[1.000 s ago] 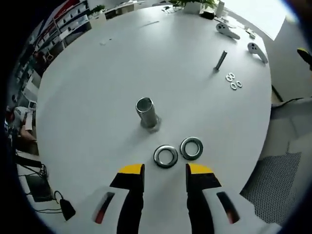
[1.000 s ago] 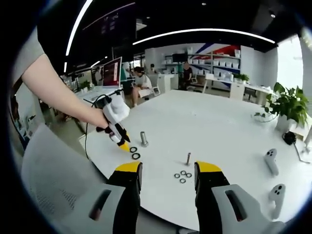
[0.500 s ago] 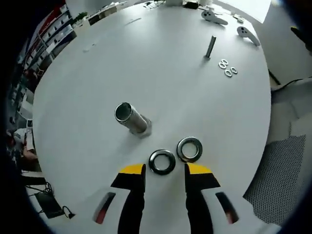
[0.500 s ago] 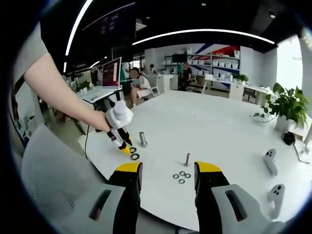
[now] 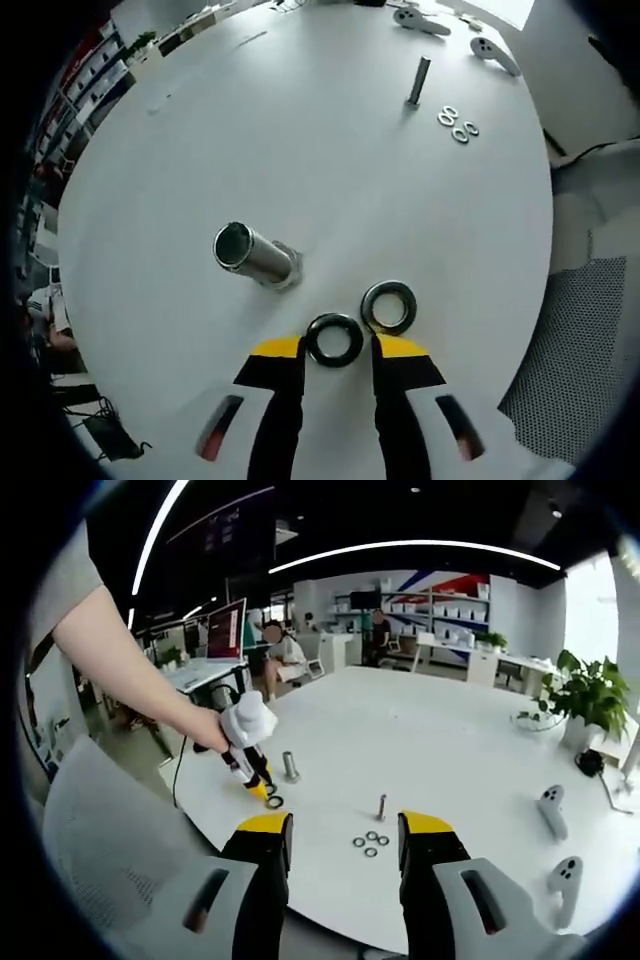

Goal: Place the washer onto the threaded stud by aligning its center hole with the stud, sliding it down to the base, and recovering from edge contact or off-axis alignment until the washer reaches the visible bottom stop.

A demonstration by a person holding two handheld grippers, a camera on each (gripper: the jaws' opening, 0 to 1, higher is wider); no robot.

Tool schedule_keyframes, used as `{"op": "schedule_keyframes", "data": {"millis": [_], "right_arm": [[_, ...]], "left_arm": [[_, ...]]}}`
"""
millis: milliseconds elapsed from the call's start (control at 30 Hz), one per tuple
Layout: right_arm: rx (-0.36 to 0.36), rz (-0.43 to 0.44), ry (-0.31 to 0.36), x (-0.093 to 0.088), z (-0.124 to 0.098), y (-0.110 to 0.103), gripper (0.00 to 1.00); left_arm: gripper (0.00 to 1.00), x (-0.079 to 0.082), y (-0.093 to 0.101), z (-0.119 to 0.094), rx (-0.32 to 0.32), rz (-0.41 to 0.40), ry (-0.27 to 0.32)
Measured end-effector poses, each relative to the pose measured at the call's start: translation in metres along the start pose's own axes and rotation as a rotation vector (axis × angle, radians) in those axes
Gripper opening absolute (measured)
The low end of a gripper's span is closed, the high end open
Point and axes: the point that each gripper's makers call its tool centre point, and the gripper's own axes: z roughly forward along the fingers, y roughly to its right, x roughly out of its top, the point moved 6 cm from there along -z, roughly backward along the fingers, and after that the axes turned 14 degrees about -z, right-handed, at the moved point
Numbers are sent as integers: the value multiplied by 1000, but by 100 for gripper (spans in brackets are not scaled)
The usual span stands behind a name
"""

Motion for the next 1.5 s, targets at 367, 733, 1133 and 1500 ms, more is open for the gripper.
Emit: {"op": "schedule_keyframes", "data": {"millis": [367, 733, 1133, 1500], "right_arm": [[0, 1, -3, 0, 0, 0, 44], [4, 1, -3, 0, 0, 0, 44], [-4, 6, 1, 0, 0, 1, 44], [-7, 3, -6, -1, 0, 2, 44]], "left_arm": [[20, -1, -1, 0, 6, 26, -29], [21, -12, -5, -3, 10, 66, -106], [24, -9, -2, -3, 8, 63, -119], [25, -7, 1, -3, 22, 91, -122]]}}
